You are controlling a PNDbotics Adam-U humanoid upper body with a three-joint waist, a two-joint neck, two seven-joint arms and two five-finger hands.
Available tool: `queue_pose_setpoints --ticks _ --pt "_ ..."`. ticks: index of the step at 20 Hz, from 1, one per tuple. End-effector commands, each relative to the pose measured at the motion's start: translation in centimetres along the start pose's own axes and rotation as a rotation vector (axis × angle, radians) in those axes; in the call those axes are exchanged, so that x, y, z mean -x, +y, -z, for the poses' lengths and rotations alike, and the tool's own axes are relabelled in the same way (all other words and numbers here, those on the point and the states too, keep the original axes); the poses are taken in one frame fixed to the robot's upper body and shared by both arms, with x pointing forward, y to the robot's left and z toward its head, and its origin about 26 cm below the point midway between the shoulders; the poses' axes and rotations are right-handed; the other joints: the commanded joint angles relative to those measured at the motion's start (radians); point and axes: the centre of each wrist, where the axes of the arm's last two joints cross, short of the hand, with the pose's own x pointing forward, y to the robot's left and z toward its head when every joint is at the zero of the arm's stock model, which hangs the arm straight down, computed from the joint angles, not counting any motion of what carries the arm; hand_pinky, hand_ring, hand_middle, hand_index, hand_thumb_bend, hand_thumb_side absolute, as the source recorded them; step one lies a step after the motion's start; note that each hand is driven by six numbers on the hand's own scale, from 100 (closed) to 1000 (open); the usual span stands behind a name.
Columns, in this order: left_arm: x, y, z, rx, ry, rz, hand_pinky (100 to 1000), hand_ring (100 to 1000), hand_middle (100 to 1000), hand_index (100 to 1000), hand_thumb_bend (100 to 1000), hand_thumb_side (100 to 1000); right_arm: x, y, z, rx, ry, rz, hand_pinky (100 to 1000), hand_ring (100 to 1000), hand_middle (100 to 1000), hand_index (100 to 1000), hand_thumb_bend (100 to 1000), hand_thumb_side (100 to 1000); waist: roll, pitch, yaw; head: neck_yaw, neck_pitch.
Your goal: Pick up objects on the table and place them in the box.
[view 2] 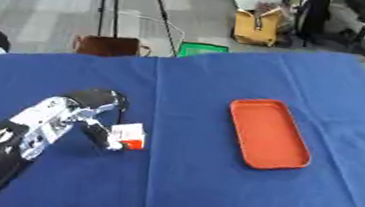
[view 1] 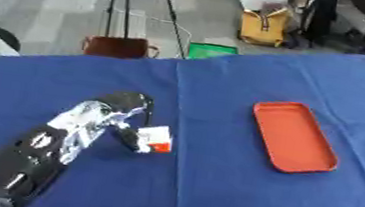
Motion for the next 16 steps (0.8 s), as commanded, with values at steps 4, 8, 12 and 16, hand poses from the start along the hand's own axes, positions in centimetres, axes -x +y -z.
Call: queue_pose_setpoints --ticks 4,8,12,16 --pt "0.4 0.9 0.0 -0.032 0.009 -0.022 875 799 749 404 255 393 -0.5 -0.5 0.5 -0.005 -0.026 -0.013 610 709 674 834 508 519 -0.008 -0.008 -0.003 0.002 -0.013" --pt "-0.1 2.6 -0.3 -0.076 -0.024 -0.045 844 792 743 406 256 407 -0.5 -0.5 0.4 -0.005 -0.024 -0.014 610 709 674 834 509 519 -0.009 -0.009 -0.003 -0.001 -0.012" --pt "-1.4 6.2 -0.8 -0.156 -0.091 -0.043 828 790 742 410 267 411 -0.5 -0.5 0.4 -0.006 -0.024 -0.014 610 709 674 834 508 520 -0.009 -0.012 -0.002 -0.002 -0.010" --pt "-4.0 10.2 -0.6 -0.224 -0.194 0.001 834 797 749 427 299 408 -0.5 -0.3 0.6 -0.013 -0.029 -0.005 609 709 674 834 507 520 -0.014 -0.015 -0.012 -0.002 -0.007"
